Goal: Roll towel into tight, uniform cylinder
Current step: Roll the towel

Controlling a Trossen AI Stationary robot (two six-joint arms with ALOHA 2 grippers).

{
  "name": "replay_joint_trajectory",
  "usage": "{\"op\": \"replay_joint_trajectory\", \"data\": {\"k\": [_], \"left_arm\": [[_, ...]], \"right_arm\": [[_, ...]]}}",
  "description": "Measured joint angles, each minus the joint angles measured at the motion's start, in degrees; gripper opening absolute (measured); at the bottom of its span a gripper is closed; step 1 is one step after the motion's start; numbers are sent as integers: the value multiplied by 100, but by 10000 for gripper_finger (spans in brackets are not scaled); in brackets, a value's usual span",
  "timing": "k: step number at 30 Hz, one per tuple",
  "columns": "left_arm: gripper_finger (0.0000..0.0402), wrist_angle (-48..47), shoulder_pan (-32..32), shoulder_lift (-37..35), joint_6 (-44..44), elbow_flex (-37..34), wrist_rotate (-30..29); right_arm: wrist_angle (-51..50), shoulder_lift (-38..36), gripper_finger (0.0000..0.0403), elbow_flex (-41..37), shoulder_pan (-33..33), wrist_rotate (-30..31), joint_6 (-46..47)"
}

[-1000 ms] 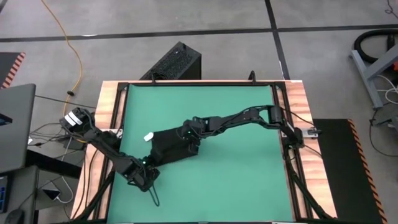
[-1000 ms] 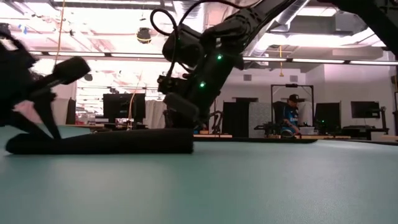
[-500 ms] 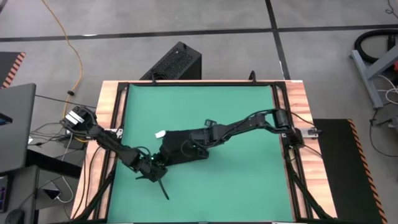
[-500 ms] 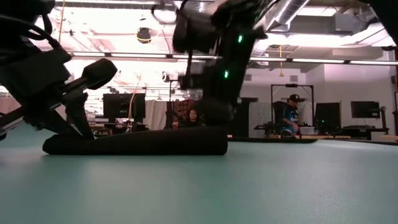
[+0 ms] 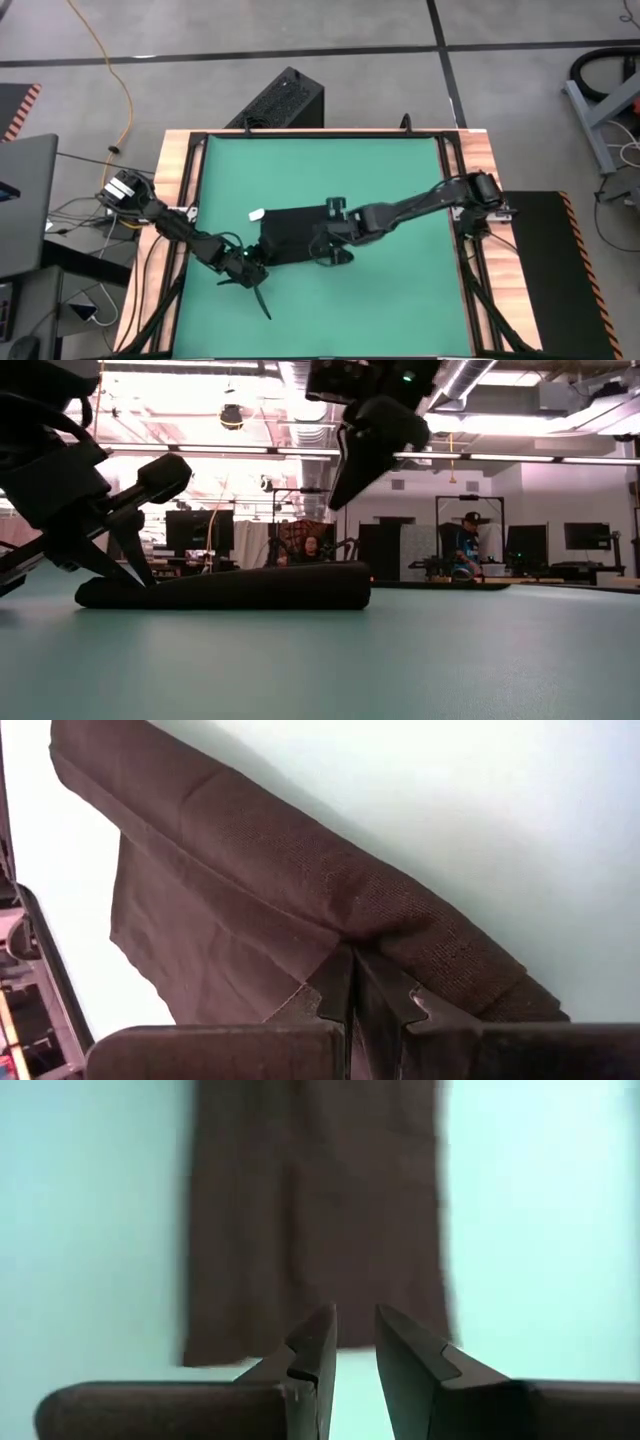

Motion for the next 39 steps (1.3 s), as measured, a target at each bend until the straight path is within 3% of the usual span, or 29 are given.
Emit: {"op": "replay_joint_trajectory", "data": {"k": [8, 14, 22, 27, 34, 39], "left_arm": [[0, 578, 215, -26, 393, -7, 751], [0, 788, 744, -32, 872, -4, 1232], [0, 1086, 1416, -30, 1262, -7, 1680], [0, 1062, 1698, -30, 1258, -7, 1849], [0, 873, 1863, -40, 1239, 4, 1859], [0, 797, 1938, -45, 1206, 9, 1987]], "right_arm": [[2393, -1207, 96, -1986, 143, -7, 266], [4058, -2106, 97, -3414, 76, -7, 336], [6217, -1701, 117, -4398, 144, -937, 360], [7314, -1327, 172, -4282, 307, -1179, -132], [6269, -1005, 278, -4069, 394, -659, -359], [5686, -967, 303, -4065, 414, -276, -517]]}}
